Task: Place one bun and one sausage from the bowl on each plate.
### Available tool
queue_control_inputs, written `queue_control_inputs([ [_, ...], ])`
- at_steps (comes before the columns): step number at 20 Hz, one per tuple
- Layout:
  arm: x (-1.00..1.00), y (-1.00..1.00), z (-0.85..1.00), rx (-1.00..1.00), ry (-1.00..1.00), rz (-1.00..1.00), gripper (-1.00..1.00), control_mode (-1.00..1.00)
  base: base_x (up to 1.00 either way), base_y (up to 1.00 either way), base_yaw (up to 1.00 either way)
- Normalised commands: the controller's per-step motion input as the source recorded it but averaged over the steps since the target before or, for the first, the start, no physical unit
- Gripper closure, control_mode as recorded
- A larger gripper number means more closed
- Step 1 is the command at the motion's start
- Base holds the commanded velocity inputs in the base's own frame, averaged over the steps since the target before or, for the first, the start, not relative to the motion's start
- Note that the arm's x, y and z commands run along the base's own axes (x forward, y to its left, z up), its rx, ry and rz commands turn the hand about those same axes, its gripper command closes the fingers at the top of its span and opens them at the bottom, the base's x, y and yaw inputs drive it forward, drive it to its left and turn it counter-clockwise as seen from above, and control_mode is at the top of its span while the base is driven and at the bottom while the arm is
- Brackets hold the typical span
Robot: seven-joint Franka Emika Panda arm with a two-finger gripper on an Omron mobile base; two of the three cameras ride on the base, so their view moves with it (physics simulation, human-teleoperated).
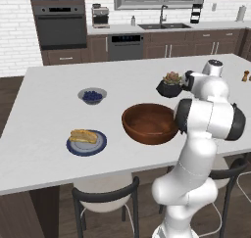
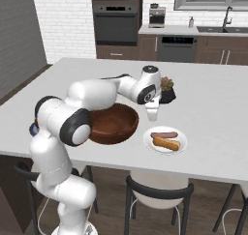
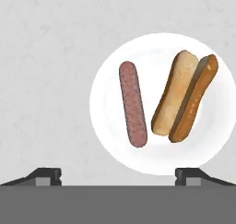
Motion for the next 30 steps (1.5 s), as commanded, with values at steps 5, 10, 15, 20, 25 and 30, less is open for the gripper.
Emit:
queue_control_inputs([
  [5,-0.2,1.0,0.31,0.0,0.03,0.3,-1.0,-1.0,0.0,0.0,0.0],
  [10,-0.44,1.0,0.11,0.0,0.19,0.28,-1.0,-1.0,0.0,0.0,0.0],
  [15,-0.22,1.0,0.0,0.0,0.26,0.28,-1.0,-1.0,0.0,0.0,0.0],
  [20,0.07,0.77,-0.3,0.0,0.2,0.15,-1.0,-1.0,0.0,0.0,0.0],
  [25,0.08,0.1,-0.68,0.0,0.18,0.02,-1.0,-1.0,0.0,0.0,0.0],
  [30,0.16,0.17,-0.53,0.0,0.08,0.0,-1.0,-1.0,0.0,0.0,0.0],
])
